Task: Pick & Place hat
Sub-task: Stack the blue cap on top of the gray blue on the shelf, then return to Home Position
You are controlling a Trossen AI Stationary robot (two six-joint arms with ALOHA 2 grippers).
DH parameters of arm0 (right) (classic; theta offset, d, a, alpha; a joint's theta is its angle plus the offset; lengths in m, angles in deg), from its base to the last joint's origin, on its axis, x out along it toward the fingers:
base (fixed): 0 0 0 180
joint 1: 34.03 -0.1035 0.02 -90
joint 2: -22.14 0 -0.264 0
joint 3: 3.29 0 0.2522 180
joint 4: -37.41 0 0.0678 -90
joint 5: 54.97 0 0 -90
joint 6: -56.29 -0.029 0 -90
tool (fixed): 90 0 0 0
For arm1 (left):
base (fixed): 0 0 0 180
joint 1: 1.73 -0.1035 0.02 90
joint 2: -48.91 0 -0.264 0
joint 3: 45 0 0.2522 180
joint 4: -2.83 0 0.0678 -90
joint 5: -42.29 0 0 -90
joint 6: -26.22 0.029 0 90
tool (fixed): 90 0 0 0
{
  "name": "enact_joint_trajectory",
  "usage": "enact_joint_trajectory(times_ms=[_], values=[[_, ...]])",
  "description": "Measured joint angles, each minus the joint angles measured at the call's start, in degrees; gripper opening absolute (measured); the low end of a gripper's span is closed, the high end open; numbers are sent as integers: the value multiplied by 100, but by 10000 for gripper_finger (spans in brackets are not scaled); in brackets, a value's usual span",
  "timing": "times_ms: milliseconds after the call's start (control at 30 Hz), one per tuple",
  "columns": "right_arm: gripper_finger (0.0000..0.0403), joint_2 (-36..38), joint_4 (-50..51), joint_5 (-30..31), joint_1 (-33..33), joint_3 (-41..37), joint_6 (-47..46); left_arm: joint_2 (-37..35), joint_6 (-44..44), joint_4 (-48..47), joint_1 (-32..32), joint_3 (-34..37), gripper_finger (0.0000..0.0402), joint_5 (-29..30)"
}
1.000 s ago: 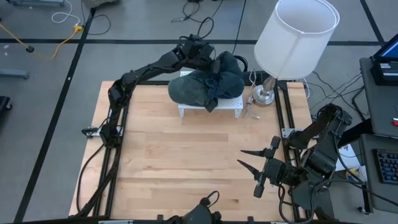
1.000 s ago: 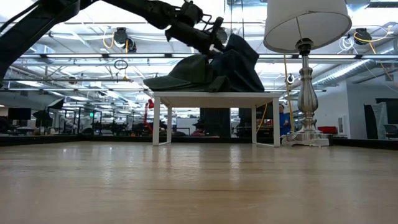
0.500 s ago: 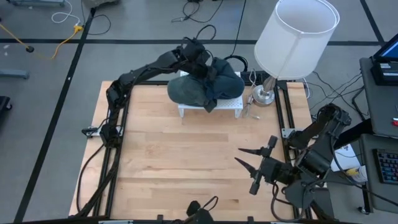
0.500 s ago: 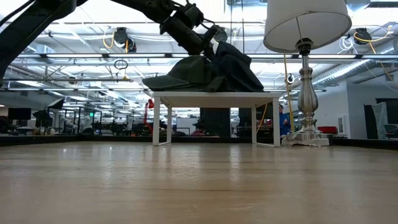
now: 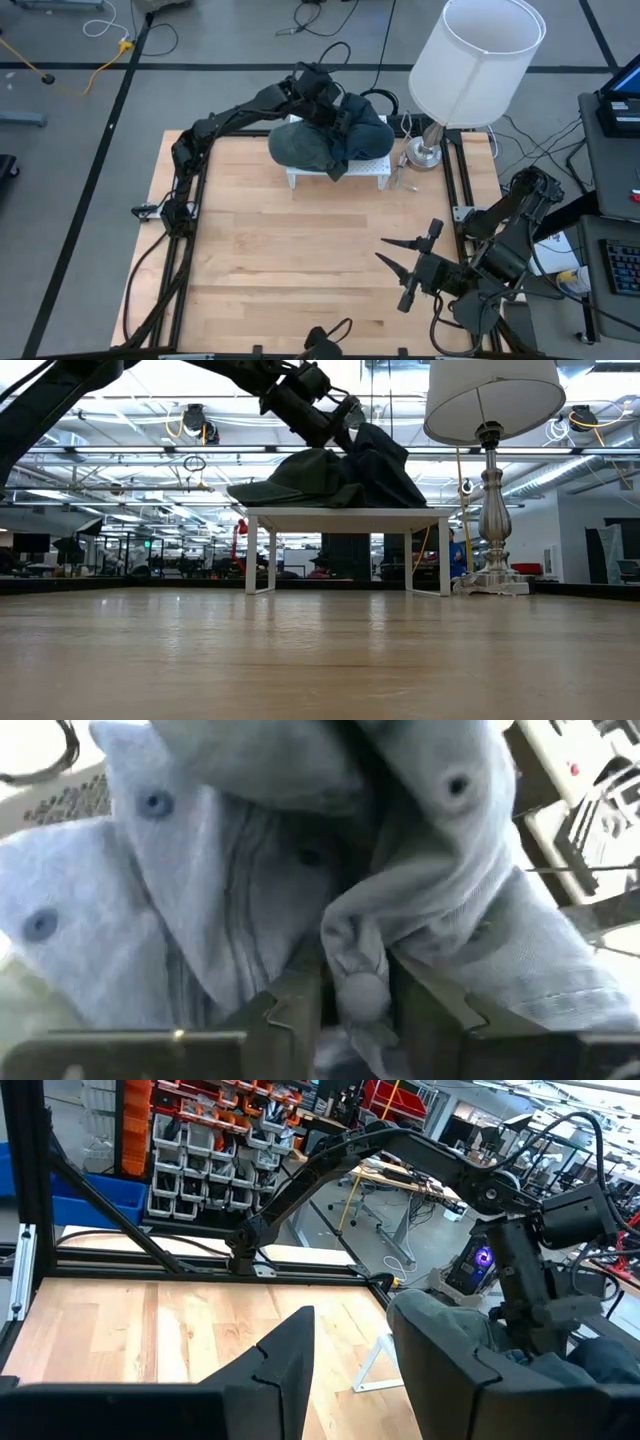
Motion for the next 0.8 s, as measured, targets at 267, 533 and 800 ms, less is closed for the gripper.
enact_joint_trajectory(times_ms=[267,533,800], values=[[130,10,-39,0,0,-2,0,-247,-477,-261,-97,2,148,228],[130,13,-41,0,0,-2,2,-619,-360,-356,-125,2,147,327],[130,10,-29,17,43,-2,27,-1080,528,-1173,-120,2,147,280]])
